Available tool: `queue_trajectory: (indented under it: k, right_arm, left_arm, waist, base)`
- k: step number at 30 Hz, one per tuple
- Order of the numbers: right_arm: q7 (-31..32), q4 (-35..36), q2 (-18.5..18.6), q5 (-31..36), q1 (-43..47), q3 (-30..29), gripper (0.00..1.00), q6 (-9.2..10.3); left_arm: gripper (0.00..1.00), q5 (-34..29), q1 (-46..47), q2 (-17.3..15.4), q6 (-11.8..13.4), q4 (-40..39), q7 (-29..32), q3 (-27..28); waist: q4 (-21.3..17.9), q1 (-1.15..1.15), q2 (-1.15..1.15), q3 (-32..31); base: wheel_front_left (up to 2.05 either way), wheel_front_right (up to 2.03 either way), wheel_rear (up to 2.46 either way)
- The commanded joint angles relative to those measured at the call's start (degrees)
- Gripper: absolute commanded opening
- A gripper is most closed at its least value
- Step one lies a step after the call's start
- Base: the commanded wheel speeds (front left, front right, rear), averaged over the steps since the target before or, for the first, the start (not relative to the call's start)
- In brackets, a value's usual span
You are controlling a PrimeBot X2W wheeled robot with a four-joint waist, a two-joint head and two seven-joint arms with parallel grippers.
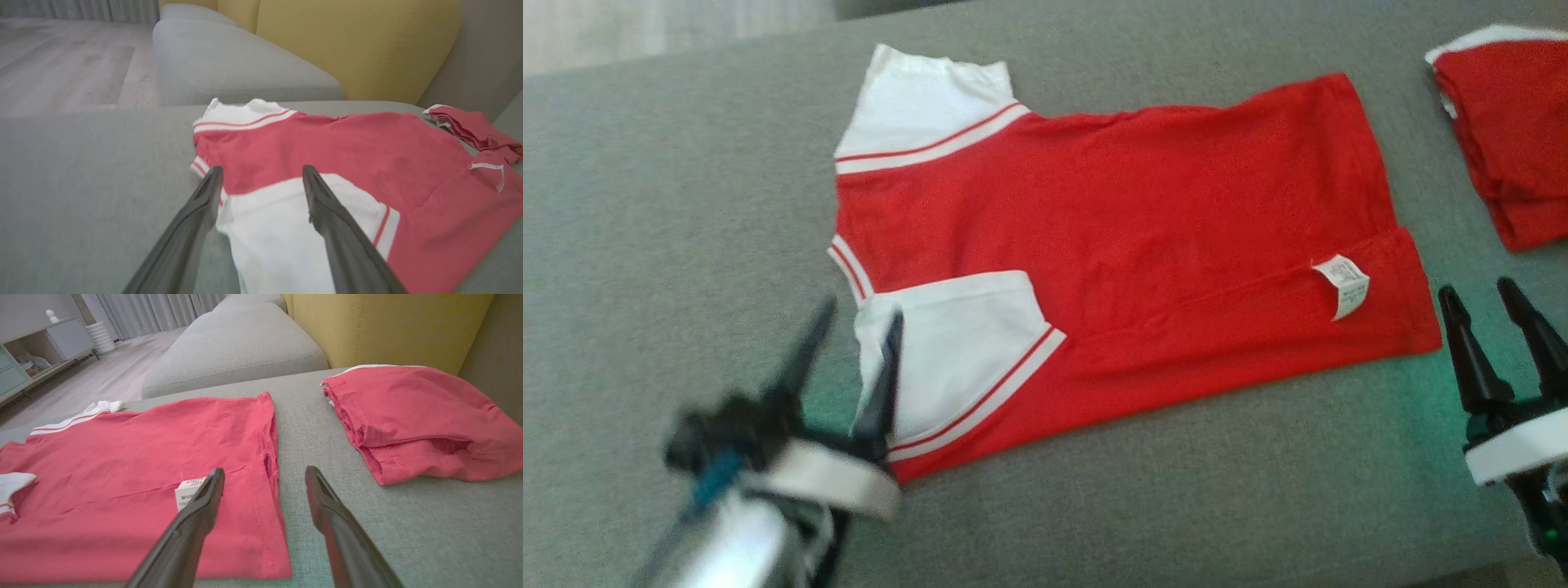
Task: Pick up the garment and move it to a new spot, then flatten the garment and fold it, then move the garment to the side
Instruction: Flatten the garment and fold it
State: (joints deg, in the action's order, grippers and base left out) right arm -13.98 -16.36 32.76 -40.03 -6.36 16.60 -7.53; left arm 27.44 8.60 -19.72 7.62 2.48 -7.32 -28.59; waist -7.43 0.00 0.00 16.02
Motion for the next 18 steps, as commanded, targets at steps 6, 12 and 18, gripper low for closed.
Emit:
queue_trajectory:
  k: [6, 12, 18]
  right_arm:
    - [-0.92, 6.2, -2.93, 4.87, -0.06, -2.68, 1.0, 0.04]
    - [-0.94, 7.66, -4.54, 6.38, -2.04, -1.8, 1.0, 0.04]
    - [-0.93, 7.93, -5.02, 6.59, -4.19, -0.48, 1.0, 0.04]
  left_arm:
    - [1.0, 1.02, 21.32, -7.94, -7.08, -1.84, 12.58, 4.47]
    - [1.0, 8.17, 39.95, -10.46, -13.2, 6.02, 30.31, 4.22]
    - [1.0, 13.45, 51.87, -10.35, -14.41, 14.25, 43.17, 2.76]
  waist:
    - [-4.59, 0.0, 0.0, 5.42]
    - [-8.36, 0.0, 0.0, 9.17]
    - [-10.7, 0.0, 0.0, 13.08]
  base:
    - [0.0, 0.0, 0.0]
    - [0.0, 0.0, 0.0]
    - [0.0, 0.0, 0.0]
